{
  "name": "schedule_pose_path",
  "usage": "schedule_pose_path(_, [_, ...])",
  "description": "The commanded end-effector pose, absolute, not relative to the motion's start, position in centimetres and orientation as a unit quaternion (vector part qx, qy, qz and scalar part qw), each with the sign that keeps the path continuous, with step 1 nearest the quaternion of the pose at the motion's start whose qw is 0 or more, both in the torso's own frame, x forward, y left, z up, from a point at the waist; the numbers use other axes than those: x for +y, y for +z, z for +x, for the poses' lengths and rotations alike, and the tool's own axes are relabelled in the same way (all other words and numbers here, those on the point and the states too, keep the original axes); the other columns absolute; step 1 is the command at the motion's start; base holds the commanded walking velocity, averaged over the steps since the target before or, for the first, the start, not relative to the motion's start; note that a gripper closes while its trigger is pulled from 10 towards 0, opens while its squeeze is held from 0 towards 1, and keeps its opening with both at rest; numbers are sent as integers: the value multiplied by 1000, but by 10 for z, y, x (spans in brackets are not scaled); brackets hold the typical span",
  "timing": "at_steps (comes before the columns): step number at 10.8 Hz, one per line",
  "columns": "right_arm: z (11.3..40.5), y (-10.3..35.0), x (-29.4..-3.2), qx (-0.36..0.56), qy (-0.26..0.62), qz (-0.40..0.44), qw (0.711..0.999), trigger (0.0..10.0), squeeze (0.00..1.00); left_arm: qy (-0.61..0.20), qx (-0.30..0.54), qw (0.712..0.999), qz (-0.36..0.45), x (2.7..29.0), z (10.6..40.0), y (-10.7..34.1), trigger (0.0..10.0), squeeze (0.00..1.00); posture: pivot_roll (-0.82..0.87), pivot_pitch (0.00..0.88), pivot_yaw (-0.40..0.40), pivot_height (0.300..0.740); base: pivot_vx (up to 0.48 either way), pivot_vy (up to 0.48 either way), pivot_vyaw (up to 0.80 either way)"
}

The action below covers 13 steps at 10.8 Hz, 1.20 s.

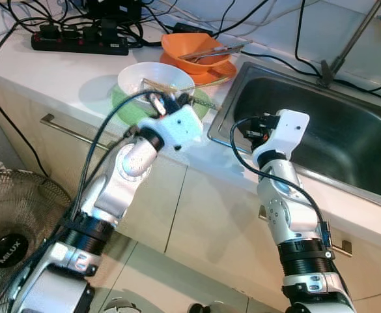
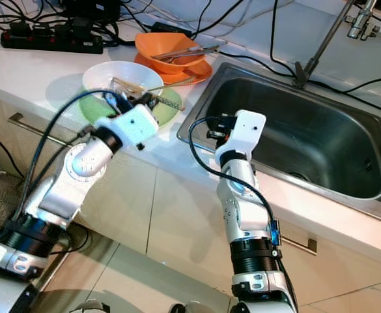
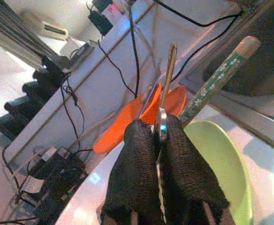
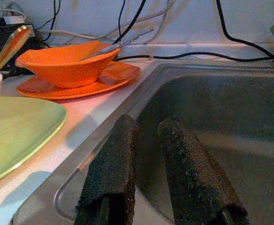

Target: Kitchen organization

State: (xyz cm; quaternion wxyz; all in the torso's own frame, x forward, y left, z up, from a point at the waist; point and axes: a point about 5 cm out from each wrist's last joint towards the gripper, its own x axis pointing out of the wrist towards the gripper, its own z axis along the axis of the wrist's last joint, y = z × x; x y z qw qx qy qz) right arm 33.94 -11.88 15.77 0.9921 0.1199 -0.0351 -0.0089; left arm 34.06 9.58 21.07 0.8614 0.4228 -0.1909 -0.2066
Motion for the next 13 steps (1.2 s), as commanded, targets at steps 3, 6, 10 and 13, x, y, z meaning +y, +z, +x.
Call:
schedule_pose_path(3, [339, 157, -124, -33, -18, 122, 992, 10000, 0, -203, -198, 859, 426, 95, 341, 222, 2275, 0, 12, 49, -142, 740, 0, 0, 0])
schedule_pose_path(6, [339, 157, -122, -31, -11, 124, 992, 10000, 0, -196, -201, 857, 433, 102, 339, 236, 10000, 0, 16, 50, -147, 740, 0, 0, 0])
schedule_pose_path(10, [340, 157, -119, -27, -2, 124, 992, 10000, 0, -245, -167, 849, 438, 110, 330, 253, 10000, 0, 24, 50, -152, 740, 0, 0, 0])
schedule_pose_path(13, [340, 156, -119, -24, 0, 123, 992, 10000, 0, -274, -161, 846, 428, 109, 324, 266, 10000, 0, 27, 51, -157, 740, 0, 0, 0])
